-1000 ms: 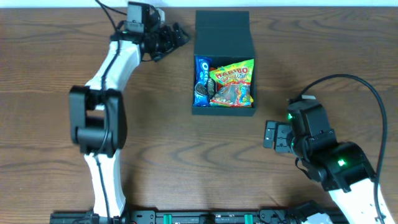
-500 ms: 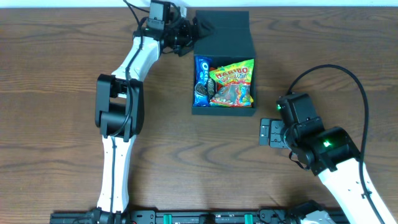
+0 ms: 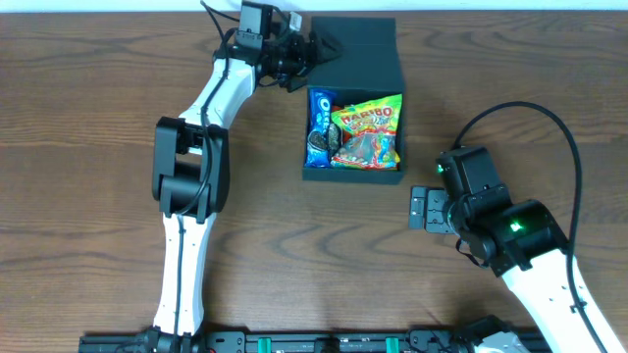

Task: Pack container
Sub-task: 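Move the left gripper to the black lid behind the box and grasp it, then swing the lid forward and lower it onto the box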

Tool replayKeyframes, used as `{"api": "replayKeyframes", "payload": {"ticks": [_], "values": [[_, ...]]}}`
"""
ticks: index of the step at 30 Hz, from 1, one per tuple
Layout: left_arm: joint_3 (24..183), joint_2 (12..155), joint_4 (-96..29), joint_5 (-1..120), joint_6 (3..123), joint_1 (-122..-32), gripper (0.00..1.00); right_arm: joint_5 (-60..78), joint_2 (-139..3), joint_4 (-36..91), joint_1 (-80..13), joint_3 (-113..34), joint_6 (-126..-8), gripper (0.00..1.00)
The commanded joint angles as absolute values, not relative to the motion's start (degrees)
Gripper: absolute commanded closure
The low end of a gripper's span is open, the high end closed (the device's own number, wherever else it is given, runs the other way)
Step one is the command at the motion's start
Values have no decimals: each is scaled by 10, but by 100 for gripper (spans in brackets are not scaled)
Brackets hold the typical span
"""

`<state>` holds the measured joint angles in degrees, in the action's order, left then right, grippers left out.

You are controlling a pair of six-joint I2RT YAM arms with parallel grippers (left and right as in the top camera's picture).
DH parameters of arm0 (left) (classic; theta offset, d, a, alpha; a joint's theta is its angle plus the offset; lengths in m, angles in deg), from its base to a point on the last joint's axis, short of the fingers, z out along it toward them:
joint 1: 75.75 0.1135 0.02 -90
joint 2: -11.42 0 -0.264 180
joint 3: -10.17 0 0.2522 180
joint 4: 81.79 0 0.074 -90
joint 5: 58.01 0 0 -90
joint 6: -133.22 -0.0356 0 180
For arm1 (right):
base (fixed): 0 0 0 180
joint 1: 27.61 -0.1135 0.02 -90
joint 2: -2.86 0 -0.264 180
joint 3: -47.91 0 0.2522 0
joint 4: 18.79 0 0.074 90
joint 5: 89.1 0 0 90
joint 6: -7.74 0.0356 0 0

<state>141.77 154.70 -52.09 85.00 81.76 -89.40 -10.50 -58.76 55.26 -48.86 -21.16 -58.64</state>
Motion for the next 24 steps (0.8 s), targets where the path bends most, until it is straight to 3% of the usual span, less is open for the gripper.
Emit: {"api": "replayKeyframes", "payload": {"ticks": [1,8,15,19,24], "values": [[1430,1555,-541,906,781,-906,5,-113,-587,551,-494,-208,-592,1],[1433,1555,-666,987,764,-905,5,-122,-587,552,-494,-208,-592,1],[1462,1532,-671,1040,704,-893,5,-133,-588,552,-494,-208,-592,1],[1462,1500,-609,1040,641,-892,4,-139,-588,552,-494,-208,-592,1],[1462,1450,-437,970,495,-904,5,-139,-588,551,-494,-208,-592,1]]}}
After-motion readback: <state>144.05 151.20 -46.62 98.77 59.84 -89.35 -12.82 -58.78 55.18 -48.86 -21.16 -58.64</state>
